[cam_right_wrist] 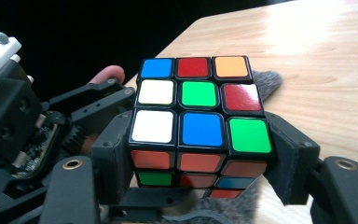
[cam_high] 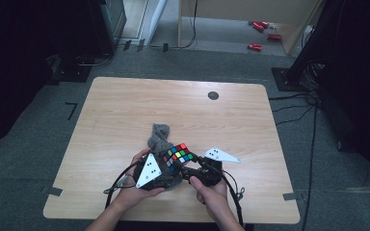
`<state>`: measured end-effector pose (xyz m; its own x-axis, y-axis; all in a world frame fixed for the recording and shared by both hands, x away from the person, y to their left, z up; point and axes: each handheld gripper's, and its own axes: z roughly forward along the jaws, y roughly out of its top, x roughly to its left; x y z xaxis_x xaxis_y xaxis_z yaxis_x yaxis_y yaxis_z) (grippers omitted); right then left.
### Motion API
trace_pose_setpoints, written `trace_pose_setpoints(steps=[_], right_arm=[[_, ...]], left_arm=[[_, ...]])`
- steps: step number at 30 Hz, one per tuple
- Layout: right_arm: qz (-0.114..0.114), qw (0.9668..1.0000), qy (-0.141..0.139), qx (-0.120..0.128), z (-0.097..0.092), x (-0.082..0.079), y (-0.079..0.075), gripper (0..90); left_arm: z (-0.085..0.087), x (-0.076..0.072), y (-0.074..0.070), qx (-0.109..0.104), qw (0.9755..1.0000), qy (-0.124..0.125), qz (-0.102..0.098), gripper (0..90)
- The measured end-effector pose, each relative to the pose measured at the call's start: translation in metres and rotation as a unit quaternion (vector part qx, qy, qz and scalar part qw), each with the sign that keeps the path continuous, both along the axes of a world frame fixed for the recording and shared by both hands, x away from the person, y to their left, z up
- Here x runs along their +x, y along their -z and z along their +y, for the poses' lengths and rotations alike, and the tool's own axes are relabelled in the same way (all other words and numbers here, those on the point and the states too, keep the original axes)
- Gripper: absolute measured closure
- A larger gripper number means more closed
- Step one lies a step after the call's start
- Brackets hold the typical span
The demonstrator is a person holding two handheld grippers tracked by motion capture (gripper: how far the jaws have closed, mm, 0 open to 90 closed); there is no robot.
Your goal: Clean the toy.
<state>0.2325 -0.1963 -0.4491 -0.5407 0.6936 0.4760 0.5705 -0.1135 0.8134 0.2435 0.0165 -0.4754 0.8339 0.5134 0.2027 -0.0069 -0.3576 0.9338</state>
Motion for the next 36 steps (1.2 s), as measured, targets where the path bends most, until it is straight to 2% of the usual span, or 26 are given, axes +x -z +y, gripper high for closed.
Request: trace_pose_setpoints(steps=[8, 13, 19, 22, 25, 29, 33, 34, 36], right_arm=[[0.006, 0.9999, -0.01, 0.012, 0.001, 0.001, 0.0, 34.3], [0.026, 0.9989, -0.02, 0.033, -0.003, 0.004, 0.001, 32.8], [0.026, 0.999, -0.024, 0.027, -0.003, 0.004, 0.001, 27.7], [0.024, 0.9991, -0.024, 0.025, -0.002, 0.004, 0.001, 27.2], [0.013, 0.9996, -0.018, 0.018, -0.001, 0.002, -0.001, 27.1], [-0.03, 0.9994, 0.015, -0.011, -0.003, -0.004, -0.012, 26.9], [-0.079, 0.9945, 0.029, -0.063, 0.001, -0.01, -0.019, 29.6], [-0.091, 0.9921, 0.032, -0.08, 0.004, -0.012, -0.02, 29.8], [-0.098, 0.9904, 0.035, -0.091, 0.006, -0.014, -0.02, 29.9]], left_arm=[[0.005, 0.0, -0.002, -0.008, 0.9999, 0.003, -0.008, 35.1], [0.006, -0.001, -0.003, -0.009, 0.9998, 0.009, -0.013, 35.2], [0.01, 0.001, -0.003, -0.006, 0.9996, 0.025, -0.005, 35.2], [0.011, 0.0, -0.003, -0.001, 0.9996, 0.026, -0.009, 35.2], [0.012, 0.0, -0.004, 0.004, 0.9996, 0.026, -0.006, 35.2], [0.013, 0.001, -0.001, 0.019, 0.9992, 0.034, 0.009, 35.3], [0.009, -0.002, -0.002, 0.021, 0.9987, 0.045, 0.014, 35.2], [0.008, -0.003, -0.002, 0.022, 0.9986, 0.045, 0.014, 35.2], [0.009, -0.003, -0.002, 0.023, 0.9986, 0.045, 0.016, 35.2]])
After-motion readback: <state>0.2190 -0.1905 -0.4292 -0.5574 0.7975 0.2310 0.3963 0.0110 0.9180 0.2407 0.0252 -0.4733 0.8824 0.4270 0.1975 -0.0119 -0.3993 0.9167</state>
